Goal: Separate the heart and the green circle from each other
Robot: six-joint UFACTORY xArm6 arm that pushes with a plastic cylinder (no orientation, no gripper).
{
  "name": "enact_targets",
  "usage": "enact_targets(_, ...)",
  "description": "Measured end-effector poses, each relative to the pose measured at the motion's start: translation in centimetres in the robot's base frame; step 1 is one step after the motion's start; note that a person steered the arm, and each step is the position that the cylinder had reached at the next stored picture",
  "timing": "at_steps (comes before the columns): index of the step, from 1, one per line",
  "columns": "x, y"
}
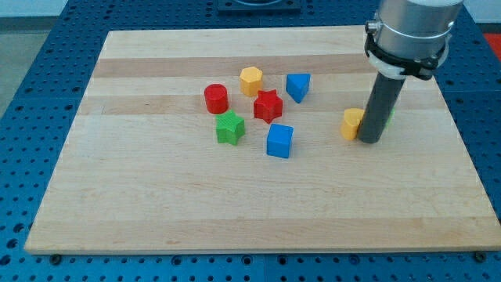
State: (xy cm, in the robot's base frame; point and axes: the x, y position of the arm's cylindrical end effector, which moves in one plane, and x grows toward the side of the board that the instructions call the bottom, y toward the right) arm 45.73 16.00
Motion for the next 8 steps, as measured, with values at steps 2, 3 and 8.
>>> enact_targets(2,-0.7,2.1)
enact_targets(3,-2.1,2.1)
enact_targets(8,-2.2,-2.6)
